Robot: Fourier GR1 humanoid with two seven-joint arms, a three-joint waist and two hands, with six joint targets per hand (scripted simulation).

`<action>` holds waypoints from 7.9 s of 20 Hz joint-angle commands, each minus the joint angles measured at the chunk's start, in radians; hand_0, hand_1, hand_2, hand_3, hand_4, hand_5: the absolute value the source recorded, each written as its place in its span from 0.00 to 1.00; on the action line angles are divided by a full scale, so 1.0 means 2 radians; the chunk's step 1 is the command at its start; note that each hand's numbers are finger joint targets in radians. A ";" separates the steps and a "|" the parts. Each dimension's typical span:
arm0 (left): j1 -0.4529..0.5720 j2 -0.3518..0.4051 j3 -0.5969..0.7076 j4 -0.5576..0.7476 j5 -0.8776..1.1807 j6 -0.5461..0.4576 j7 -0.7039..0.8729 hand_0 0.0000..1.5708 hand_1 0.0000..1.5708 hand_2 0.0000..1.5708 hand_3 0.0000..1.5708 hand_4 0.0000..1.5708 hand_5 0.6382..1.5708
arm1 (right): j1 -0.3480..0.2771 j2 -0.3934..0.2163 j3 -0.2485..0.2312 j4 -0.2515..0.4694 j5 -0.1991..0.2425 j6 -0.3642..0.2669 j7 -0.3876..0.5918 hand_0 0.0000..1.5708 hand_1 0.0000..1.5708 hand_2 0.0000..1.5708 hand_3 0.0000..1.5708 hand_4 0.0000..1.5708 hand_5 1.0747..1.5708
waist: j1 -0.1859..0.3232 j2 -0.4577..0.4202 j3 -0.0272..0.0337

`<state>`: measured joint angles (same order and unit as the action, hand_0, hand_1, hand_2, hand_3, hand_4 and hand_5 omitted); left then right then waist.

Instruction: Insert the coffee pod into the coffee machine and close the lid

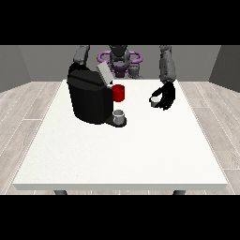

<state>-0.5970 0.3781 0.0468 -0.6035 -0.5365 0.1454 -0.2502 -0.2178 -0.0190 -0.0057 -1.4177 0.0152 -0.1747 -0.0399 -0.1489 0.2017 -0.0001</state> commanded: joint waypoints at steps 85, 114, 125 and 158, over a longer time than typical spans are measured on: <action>-0.275 0.009 0.027 0.001 -0.065 -0.129 0.068 0.78 0.78 0.81 0.75 0.31 1.00 | -0.043 0.000 -0.009 0.019 -0.015 -0.009 -0.011 0.00 0.00 0.00 0.00 0.28 1.00 | -0.067 0.022 0.0001; -0.269 0.032 -0.001 0.006 -0.112 -0.165 0.047 0.00 0.00 0.00 0.00 0.00 1.00 | -0.039 -0.010 -0.021 0.027 -0.025 0.001 -0.019 0.00 0.00 0.00 0.00 0.27 1.00 | -0.068 0.017 0.0002; -0.266 0.006 -0.006 -0.017 -0.114 -0.187 0.058 0.00 0.00 0.00 0.00 0.00 1.00 | -0.043 -0.027 -0.051 0.065 -0.038 0.004 -0.025 0.00 0.00 0.00 0.00 0.27 1.00 | -0.036 -0.017 0.0002; 0.019 -0.164 0.154 -0.089 0.158 -0.224 0.014 0.00 0.00 0.00 0.00 0.00 1.00 | 0.023 -0.075 -0.042 -0.008 -0.059 0.073 0.024 0.00 0.00 0.00 0.00 0.00 1.00 | 0.122 -0.226 0.0001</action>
<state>-0.6020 0.0786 0.3591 -0.7324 -0.2653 -0.2670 -0.2276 -0.1456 -0.1668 -0.0856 -1.4301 -0.0931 -0.0379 0.0024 0.0460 -0.2511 -0.0003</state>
